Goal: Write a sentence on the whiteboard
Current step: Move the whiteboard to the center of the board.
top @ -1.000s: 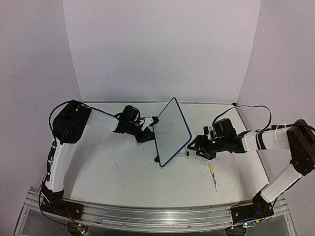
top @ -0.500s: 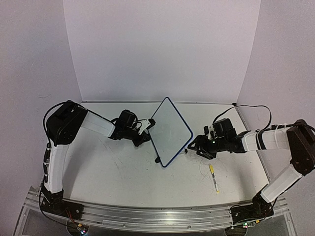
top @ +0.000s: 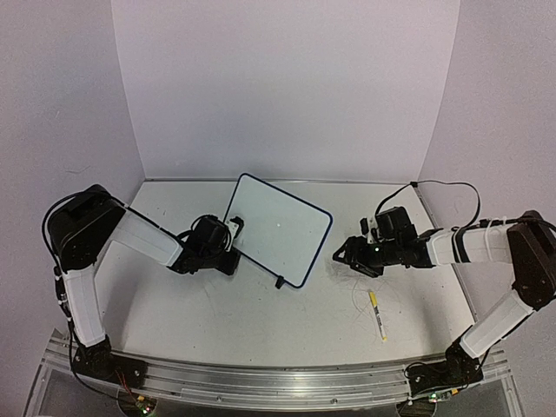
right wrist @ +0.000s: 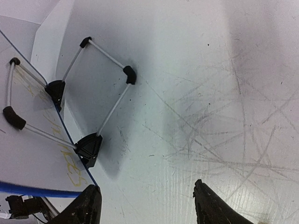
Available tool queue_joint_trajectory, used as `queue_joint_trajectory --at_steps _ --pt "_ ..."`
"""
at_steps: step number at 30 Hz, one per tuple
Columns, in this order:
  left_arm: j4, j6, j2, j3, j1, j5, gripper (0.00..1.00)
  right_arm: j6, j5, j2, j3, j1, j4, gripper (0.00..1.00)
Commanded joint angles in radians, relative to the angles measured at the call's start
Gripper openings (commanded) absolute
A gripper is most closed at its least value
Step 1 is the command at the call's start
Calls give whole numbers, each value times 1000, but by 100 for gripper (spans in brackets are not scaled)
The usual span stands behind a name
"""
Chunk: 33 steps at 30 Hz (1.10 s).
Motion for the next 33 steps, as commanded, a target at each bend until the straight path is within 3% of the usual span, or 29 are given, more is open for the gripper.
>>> queue_joint_trajectory --at_steps 1,6,12,22,27,33 --pt "1 -291 -113 -119 -39 -247 7 -43 59 -11 40 7 3 69" --pt "-22 -468 -186 -212 -137 -369 7 -80 47 -2 47 8 18 69" --pt "-324 -832 -180 -140 -272 -559 4 -127 10 -19 28 8 96 69" --pt "-574 -1253 -148 -47 -410 -598 4 -165 -39 -54 -68 20 233 69" --pt "-684 -1356 -109 32 -473 -643 4 -159 -65 -48 -100 34 280 69" --pt "-689 -1323 -36 123 -510 -637 0 -159 -72 -95 -139 45 294 69"
